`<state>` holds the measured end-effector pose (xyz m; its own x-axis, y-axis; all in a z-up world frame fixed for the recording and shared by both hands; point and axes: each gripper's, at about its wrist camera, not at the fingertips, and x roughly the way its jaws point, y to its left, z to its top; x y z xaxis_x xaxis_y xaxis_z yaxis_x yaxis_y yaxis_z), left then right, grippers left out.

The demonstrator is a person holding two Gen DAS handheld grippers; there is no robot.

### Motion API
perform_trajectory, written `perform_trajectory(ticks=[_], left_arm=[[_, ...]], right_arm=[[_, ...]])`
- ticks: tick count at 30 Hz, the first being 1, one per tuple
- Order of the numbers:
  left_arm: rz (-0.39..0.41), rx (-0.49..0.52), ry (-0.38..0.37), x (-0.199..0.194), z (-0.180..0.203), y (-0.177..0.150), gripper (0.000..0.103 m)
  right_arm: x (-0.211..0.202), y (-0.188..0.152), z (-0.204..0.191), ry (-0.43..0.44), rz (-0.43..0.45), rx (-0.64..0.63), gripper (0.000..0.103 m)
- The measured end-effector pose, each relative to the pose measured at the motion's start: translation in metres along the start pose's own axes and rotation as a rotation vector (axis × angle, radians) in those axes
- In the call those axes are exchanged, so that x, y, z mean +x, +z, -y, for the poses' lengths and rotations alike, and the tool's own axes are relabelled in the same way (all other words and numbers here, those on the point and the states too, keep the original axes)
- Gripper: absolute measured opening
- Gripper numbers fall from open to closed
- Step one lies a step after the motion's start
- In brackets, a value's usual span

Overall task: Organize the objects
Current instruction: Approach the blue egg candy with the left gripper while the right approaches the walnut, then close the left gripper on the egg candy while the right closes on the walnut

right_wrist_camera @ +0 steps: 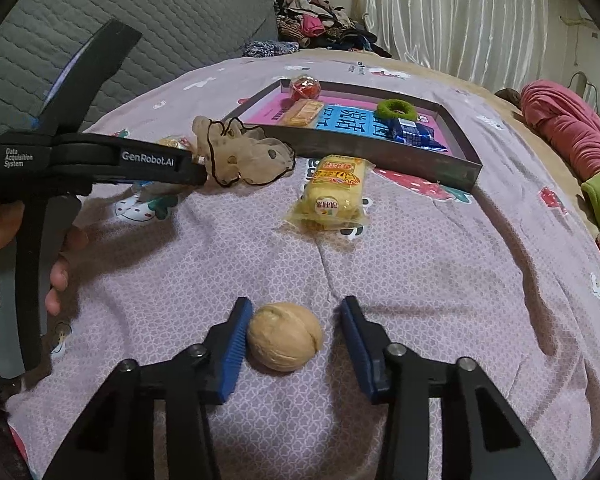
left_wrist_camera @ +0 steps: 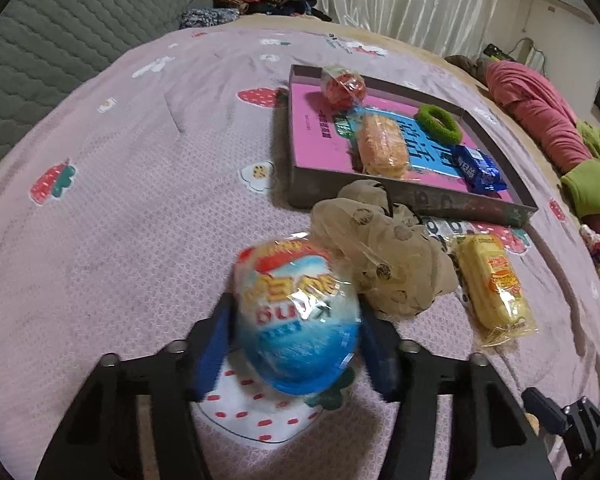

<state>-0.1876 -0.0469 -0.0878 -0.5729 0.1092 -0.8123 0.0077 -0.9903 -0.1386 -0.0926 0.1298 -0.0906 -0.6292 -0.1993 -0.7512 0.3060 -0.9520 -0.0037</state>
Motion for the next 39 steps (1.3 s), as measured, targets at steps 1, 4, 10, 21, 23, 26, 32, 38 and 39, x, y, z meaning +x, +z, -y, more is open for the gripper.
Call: perform_trajectory(ticks=[1,4,10,21,23,26,32,38,39], left_arm=[[-0.001,0.0,-0.001,0.0,0.0,0.0,0.058],[0.0,-0.012,-0.02,0.001,-0.003,0.001,0.057],[0.019,-0.035,-0.05,-0.002,-0.009,0.001,0.057],[0.051,-0.034,-0.048,-0.024,-0.014,-0.005,0.057],[0.058,-0.037,-0.05,-0.03,-0.016,-0.007,0.056],[0.066,-0.035,-0.052,-0.038,-0.017,-0.009,0.056],[0.094,-0.026,-0.054,-0.06,-0.014,-0.01,0.057],[0.112,-0.023,-0.076,-0.082,-0.008,-0.01,0.057],[0.116,-0.017,-0.075,-0.086,-0.005,-0.01,0.057]], right_arm=[[0.0,0.0,0.0,0.002,0.002,0.0,0.038],[-0.001,0.001,-0.001,0.006,0.001,-0.006,0.035],[-0.005,0.0,-0.002,0.017,0.014,-0.003,0.035],[-0.018,0.004,-0.002,0.02,0.04,-0.009,0.035],[-0.022,0.005,-0.001,0.02,0.045,-0.006,0.035],[-0.029,0.006,0.0,0.018,0.056,-0.005,0.035],[-0.045,0.012,0.004,0.009,0.083,0.005,0.035],[-0.063,0.02,0.006,-0.002,0.116,0.01,0.035],[-0.066,0.021,0.007,-0.004,0.121,0.011,0.035]])
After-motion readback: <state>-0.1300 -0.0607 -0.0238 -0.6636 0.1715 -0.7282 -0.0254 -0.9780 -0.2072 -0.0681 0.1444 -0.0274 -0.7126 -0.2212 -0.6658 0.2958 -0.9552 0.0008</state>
